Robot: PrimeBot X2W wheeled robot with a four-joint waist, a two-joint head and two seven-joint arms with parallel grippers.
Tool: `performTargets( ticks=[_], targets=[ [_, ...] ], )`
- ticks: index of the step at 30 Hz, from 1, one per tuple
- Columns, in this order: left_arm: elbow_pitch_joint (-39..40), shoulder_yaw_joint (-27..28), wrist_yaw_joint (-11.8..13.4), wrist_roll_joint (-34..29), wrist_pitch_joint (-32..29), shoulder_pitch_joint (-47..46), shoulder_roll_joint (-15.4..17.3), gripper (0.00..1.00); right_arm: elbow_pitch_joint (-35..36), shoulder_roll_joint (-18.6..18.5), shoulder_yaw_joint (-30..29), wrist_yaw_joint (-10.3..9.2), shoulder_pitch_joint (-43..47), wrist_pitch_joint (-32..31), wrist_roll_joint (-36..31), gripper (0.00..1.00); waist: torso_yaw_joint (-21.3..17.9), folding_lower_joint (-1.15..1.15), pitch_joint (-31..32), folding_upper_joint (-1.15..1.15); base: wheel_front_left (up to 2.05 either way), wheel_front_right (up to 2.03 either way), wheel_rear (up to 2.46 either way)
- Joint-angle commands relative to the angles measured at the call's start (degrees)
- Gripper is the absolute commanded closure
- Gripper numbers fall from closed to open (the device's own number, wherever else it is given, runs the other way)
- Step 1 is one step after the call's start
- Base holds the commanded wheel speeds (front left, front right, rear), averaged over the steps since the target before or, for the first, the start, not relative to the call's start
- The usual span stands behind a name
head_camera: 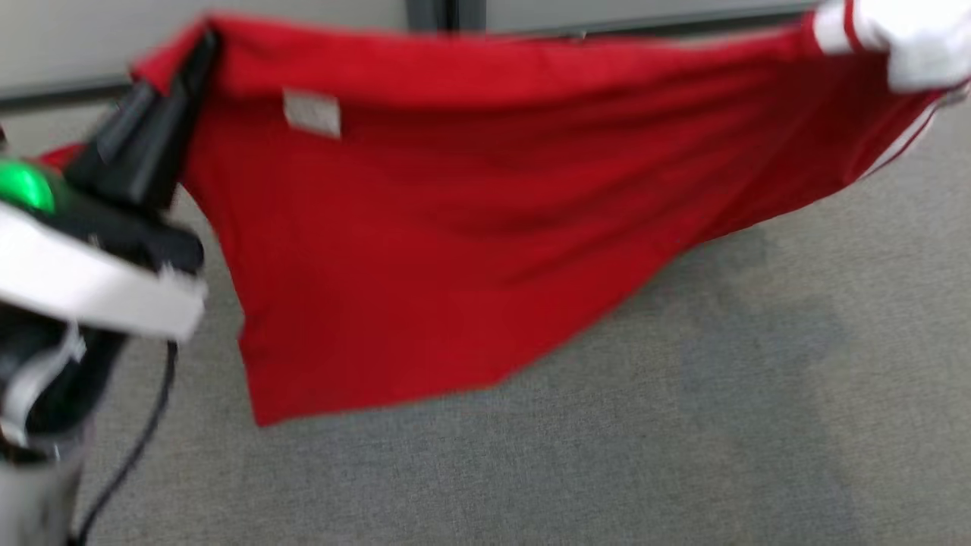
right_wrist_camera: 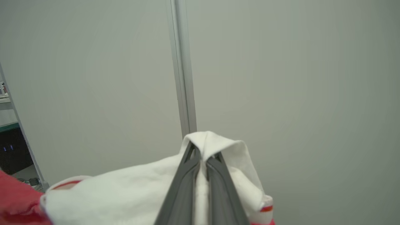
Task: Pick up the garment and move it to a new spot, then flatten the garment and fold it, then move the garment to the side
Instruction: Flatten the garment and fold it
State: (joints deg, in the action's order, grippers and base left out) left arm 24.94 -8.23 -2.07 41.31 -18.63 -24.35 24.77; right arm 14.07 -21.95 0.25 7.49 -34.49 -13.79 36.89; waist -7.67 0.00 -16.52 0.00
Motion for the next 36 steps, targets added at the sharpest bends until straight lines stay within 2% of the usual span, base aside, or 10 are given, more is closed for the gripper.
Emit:
performTargets(
  ticks=[1,4,8,10,11,16,22,28,31,36],
  targets=[
    [-4.98,-0.16,-0.63,-1.07,0.26,-7.10,-0.31,1.00,-3.06,2.55,1.20,0.01,-6.48,-1.56,-2.16,1.00,0.47,0.00,-5.59,0.00,0.00,0.00,0.00],
    [-13.55,-0.06,-1.02,-3.28,1.76,-17.92,-0.77,1.00,-10.15,7.60,2.52,0.01,-16.54,-2.44,-4.88,1.00,0.61,0.00,-8.95,0.00,0.00,0.00,0.00],
    [-26.61,-0.78,-2.15,-6.13,5.41,-30.92,-1.66,1.00,-21.27,13.19,4.13,0.01,-29.52,0.52,-9.89,1.00,1.02,0.00,-12.44,0.00,0.00,0.00,0.00],
    [-33.23,-0.72,-2.20,-8.15,8.56,-37.06,-1.87,1.00,-26.70,14.36,6.68,0.01,-35.04,3.26,-12.35,1.00,1.15,0.00,-13.72,0.00,0.00,0.00,0.00],
    [-33.23,-0.72,-2.20,-8.15,8.56,-37.06,-1.87,1.00,-26.70,14.36,6.68,0.01,-35.04,3.26,-12.35,1.00,1.15,0.00,-13.72,0.00,0.00,0.00,0.00],
    [-47.97,-2.47,-2.79,-14.08,17.85,-47.70,-2.00,1.00,-38.53,17.00,8.83,0.01,-46.95,15.19,-15.67,1.00,0.71,0.00,-15.44,0.00,0.00,0.00,0.00],
    [-59.86,-4.40,-3.97,-16.03,26.80,-54.50,-3.44,1.00,-50.01,18.64,11.70,0.01,-52.81,24.49,-15.22,1.00,-0.53,0.00,-19.15,0.00,0.00,0.00,0.00],
    [-66.49,-8.53,-5.48,-13.33,31.59,-51.45,-5.94,1.00,-52.98,17.41,14.98,0.01,-46.61,28.18,-12.37,1.00,-0.64,0.00,-23.61,0.00,0.00,0.00,0.00],
    [-65.30,-13.88,-5.50,-9.33,32.69,-45.56,-7.10,1.00,-50.27,14.99,15.92,0.01,-38.94,28.85,-9.75,1.00,-0.69,0.00,-23.56,0.00,0.00,0.00,0.00],
    [-59.33,-20.97,-5.42,-0.48,33.17,-30.76,-4.49,1.00,-40.92,10.65,15.63,0.01,-20.72,29.14,-4.09,1.00,-0.72,0.00,-20.06,0.00,0.00,0.00,0.00]
  ],
)
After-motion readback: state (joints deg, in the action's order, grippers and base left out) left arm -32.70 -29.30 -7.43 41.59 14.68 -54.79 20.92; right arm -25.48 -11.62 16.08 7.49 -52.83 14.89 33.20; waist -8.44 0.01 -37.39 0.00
